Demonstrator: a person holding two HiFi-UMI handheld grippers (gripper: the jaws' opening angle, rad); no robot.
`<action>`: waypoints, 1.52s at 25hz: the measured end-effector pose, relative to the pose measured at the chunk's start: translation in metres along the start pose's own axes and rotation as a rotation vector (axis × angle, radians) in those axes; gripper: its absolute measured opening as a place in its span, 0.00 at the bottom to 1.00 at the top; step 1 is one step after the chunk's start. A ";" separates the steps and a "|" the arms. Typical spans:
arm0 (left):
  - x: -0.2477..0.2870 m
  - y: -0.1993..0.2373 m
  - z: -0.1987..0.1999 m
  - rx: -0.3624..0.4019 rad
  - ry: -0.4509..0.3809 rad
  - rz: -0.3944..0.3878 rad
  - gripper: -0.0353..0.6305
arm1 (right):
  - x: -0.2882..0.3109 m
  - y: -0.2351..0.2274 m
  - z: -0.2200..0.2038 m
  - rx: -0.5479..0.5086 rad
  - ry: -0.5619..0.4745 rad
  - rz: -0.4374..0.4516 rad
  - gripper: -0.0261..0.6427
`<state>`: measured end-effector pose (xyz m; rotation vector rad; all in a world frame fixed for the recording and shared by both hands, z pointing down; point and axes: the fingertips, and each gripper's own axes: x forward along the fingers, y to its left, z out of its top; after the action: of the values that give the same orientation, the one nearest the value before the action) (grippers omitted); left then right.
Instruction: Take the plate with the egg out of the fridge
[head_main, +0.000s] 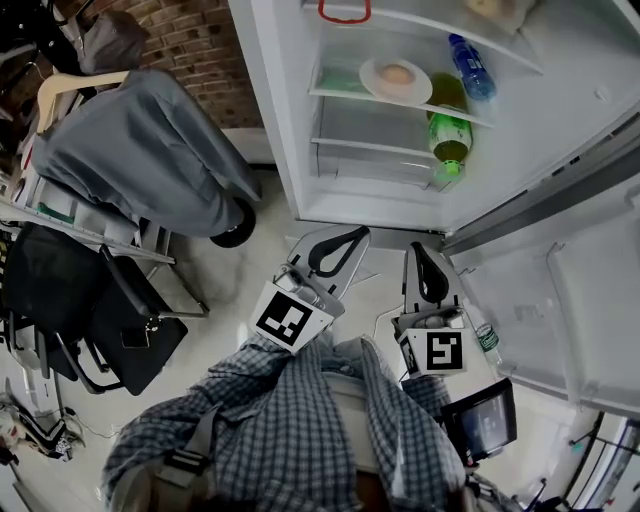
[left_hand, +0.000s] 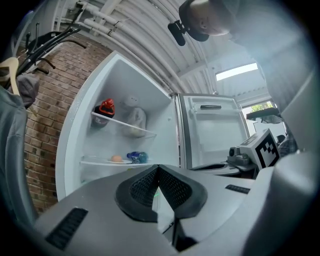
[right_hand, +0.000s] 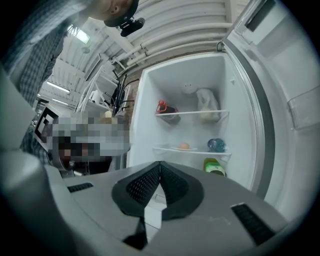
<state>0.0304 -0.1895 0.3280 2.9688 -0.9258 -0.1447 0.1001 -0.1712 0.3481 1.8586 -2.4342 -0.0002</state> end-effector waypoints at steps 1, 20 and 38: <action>0.000 0.003 -0.001 -0.010 -0.001 0.006 0.06 | 0.003 -0.001 -0.002 -0.006 0.010 -0.008 0.05; 0.045 0.063 -0.013 -0.026 0.032 0.090 0.06 | 0.088 -0.026 0.007 -0.219 0.031 0.063 0.05; 0.101 0.091 -0.013 -0.035 0.010 0.151 0.06 | 0.187 -0.075 0.007 -0.777 0.179 0.069 0.12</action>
<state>0.0626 -0.3218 0.3374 2.8511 -1.1289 -0.1404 0.1233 -0.3713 0.3488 1.3486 -1.9530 -0.6424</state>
